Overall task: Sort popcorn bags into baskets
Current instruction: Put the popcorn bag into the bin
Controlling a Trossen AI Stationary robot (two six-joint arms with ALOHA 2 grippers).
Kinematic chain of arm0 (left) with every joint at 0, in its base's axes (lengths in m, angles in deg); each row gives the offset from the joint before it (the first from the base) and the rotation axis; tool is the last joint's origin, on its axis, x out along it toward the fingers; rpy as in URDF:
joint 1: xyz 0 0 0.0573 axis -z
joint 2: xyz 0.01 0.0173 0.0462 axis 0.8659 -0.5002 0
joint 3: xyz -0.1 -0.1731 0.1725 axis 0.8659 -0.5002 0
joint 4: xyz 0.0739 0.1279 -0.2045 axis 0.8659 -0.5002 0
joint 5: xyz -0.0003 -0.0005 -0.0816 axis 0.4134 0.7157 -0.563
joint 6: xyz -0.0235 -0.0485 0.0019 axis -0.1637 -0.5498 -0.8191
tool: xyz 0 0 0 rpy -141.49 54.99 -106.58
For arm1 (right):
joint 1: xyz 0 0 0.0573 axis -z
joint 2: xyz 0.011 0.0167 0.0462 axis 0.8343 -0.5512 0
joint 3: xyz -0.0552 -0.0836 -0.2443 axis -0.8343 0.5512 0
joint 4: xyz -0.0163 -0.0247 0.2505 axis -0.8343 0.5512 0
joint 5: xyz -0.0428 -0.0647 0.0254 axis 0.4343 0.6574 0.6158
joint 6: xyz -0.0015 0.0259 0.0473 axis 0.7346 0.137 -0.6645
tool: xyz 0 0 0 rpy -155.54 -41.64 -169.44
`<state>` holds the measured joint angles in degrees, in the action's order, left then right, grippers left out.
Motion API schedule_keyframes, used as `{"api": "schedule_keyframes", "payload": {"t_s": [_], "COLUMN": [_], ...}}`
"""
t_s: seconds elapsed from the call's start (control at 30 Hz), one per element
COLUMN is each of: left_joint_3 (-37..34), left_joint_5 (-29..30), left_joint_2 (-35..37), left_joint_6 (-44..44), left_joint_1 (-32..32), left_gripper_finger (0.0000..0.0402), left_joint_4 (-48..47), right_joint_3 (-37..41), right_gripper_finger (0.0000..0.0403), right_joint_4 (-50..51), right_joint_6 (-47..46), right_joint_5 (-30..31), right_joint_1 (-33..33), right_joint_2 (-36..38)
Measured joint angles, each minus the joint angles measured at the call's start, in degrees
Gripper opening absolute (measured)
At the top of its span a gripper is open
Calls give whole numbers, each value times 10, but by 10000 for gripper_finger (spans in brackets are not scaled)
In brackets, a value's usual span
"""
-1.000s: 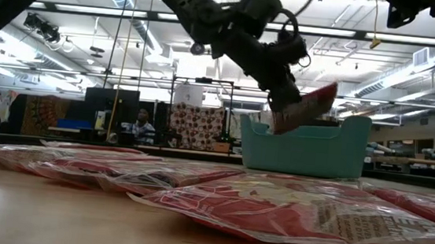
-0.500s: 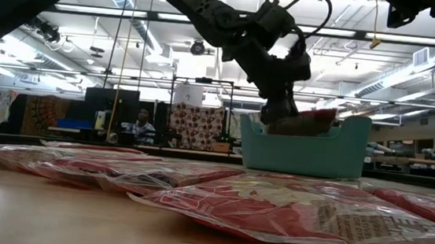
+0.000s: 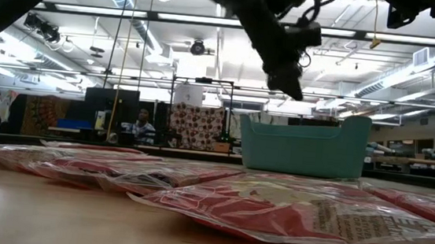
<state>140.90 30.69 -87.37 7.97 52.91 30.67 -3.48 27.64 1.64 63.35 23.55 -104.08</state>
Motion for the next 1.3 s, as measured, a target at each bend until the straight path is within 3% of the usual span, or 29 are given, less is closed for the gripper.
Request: {"api": "schedule_keyframes", "payload": {"t_s": [0.17, 0.3, 0.47, 0.77, 1.3], "left_joint_3": [48, 48, 13, -147, -479], "left_joint_5": [-32, -16, 15, 55, 60], "left_joint_2": [7, 8, 18, 83, 301], "left_joint_6": [-99, -157, -214, -307, -488], "left_joint_1": [23, 47, 77, 108, 76], "left_gripper_finger": [141, 131, 116, 109, 110], "left_joint_4": [-190, -293, -355, -347, -228], "right_joint_3": [0, 0, 0, 0, 0], "right_gripper_finger": [86, 86, 86, 86, 86], "right_joint_4": [3, 9, 13, 8, 0], "right_joint_6": [-10, -15, -25, -17, -15], "right_joint_5": [-4, -5, -5, 0, 6], "right_joint_1": [0, 0, -4, -15, -15], "right_joint_2": [0, 0, 0, 0, 0]}}
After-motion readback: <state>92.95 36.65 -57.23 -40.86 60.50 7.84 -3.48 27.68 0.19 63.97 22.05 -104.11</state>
